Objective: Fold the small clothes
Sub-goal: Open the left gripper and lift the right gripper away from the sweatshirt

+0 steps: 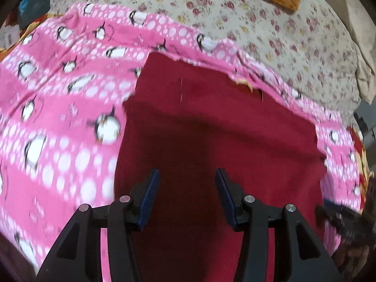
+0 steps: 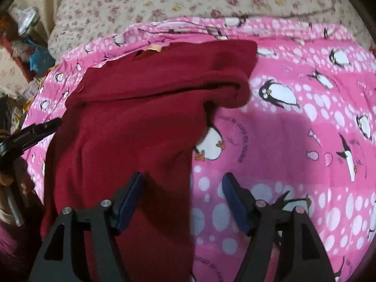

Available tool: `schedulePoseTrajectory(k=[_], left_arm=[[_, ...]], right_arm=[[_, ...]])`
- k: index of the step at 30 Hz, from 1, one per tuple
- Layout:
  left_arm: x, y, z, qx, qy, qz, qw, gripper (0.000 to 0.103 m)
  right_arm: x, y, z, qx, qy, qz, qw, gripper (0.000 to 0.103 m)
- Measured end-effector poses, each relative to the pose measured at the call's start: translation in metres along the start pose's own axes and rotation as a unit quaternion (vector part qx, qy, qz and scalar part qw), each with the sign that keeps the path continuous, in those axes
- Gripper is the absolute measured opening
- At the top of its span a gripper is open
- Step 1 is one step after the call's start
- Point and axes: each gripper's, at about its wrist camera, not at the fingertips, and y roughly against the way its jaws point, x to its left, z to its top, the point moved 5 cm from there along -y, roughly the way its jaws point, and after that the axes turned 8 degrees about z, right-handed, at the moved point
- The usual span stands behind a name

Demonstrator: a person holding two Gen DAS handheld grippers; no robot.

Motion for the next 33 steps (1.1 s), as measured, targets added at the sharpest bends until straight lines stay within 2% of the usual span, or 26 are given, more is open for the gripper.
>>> schedulePoseTrajectory(k=[1, 2, 6, 11, 13, 14, 15, 16, 19, 20, 24, 28, 29, 31, 32, 33], left_arm=[[0.002, 0.003, -0.008, 0.004, 0.0, -0.001, 1.0, 0.029], [0.004, 0.006, -0.016, 0.007, 0.001, -0.004, 1.0, 0.029], [0.016, 0.023, -0.043, 0.003, 0.007, -0.01, 0.9999, 0.029], [0.026, 0.045, -0.067, -0.002, 0.019, -0.021, 0.9996, 0.029], [0.031, 0.05, -0.074, -0.001, 0.026, -0.022, 0.9994, 0.029], [0.034, 0.053, -0.078, 0.0, 0.029, -0.021, 0.9994, 0.029], [0.037, 0.056, -0.08, -0.001, 0.033, -0.021, 0.9992, 0.029], [0.039, 0.059, -0.082, -0.001, 0.036, -0.021, 0.9991, 0.029], [0.04, 0.066, -0.084, 0.001, 0.051, -0.038, 0.998, 0.029], [0.039, 0.069, -0.084, 0.0, 0.049, -0.041, 0.998, 0.029], [0.044, 0.087, -0.078, -0.022, 0.056, -0.03, 0.9977, 0.029], [0.053, 0.095, -0.079, -0.021, 0.063, -0.028, 0.9974, 0.029], [0.057, 0.095, -0.081, -0.02, 0.064, -0.028, 0.9973, 0.029], [0.062, 0.094, -0.086, -0.011, 0.066, -0.027, 0.9974, 0.029], [0.065, 0.092, -0.09, -0.004, 0.067, -0.028, 0.9974, 0.029], [0.067, 0.091, -0.093, 0.002, 0.068, -0.029, 0.9973, 0.029]], right_arm=[[0.004, 0.0, -0.002, 0.001, 0.014, -0.003, 1.0, 0.036], [0.009, 0.002, -0.005, 0.008, 0.031, 0.001, 1.0, 0.006], [0.01, 0.019, -0.015, -0.002, 0.044, -0.018, 0.999, 0.007], [0.012, 0.045, -0.029, -0.014, 0.028, -0.014, 0.999, 0.007], [0.023, 0.055, -0.036, -0.021, 0.022, 0.014, 0.999, 0.022], [0.034, 0.059, -0.042, -0.02, 0.024, 0.045, 0.998, 0.041], [0.052, 0.063, -0.05, -0.015, 0.04, 0.081, 0.996, 0.051], [0.066, 0.063, -0.055, -0.011, 0.058, 0.097, 0.994, 0.052], [0.115, 0.055, -0.074, 0.014, 0.132, 0.13, 0.983, 0.052], [0.125, 0.051, -0.078, 0.017, 0.139, 0.138, 0.98, 0.052], [0.19, 0.008, -0.104, 0.072, 0.161, 0.237, 0.955, 0.052], [0.243, -0.036, -0.121, 0.094, 0.188, 0.256, 0.944, 0.054], [0.257, -0.041, -0.129, 0.108, 0.186, 0.281, 0.935, 0.054], [0.284, -0.04, -0.151, 0.136, 0.213, 0.326, 0.911, 0.055], [0.291, -0.034, -0.16, 0.139, 0.24, 0.329, 0.903, 0.055], [0.29, -0.029, -0.166, 0.139, 0.258, 0.323, 0.9, 0.055]])
